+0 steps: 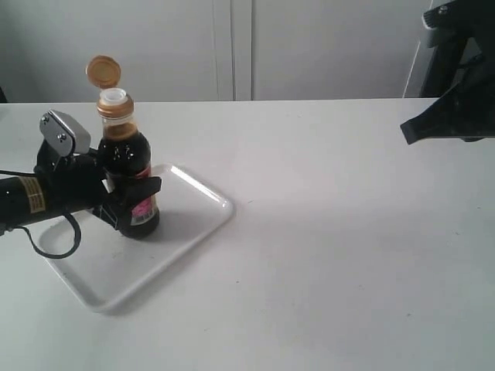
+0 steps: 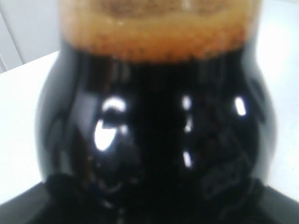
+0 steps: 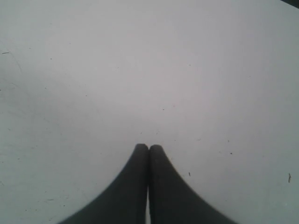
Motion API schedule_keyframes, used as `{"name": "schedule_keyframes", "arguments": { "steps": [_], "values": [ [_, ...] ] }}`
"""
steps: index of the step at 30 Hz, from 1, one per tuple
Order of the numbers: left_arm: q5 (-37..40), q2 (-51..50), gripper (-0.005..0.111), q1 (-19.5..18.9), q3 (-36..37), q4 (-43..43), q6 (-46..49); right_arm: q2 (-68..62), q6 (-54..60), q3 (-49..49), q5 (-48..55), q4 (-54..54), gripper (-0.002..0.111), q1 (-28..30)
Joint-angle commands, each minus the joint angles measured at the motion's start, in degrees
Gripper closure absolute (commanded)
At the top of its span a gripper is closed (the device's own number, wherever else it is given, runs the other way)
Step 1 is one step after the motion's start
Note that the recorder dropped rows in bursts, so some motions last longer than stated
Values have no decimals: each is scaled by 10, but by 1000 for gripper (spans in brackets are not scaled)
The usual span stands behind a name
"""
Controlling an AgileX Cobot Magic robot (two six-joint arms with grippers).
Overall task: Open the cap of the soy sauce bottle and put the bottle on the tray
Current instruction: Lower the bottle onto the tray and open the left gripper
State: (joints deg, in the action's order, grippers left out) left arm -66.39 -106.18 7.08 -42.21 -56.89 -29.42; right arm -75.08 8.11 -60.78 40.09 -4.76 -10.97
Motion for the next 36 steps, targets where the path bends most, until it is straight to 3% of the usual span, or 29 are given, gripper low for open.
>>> {"name": "schedule_keyframes", "arguments": {
  "steps": [1, 6, 8, 14, 36],
  "values": [
    [-27, 8, 107, 0, 5, 12, -7, 1, -2, 2, -1, 2, 108, 2],
    [-26, 8, 102, 0, 5, 12, -10, 1, -2, 2, -1, 2, 108, 2],
    [-26, 8, 83, 0, 5, 9, -10, 1, -2, 2, 0, 2, 108, 2],
    [-26, 9, 3, 0, 5, 35, -19, 1, -2, 2, 0, 2, 108, 2],
    [-20, 71, 1, 0, 5, 37, -34, 1, -2, 2, 0, 2, 108, 2]
  ]
}}
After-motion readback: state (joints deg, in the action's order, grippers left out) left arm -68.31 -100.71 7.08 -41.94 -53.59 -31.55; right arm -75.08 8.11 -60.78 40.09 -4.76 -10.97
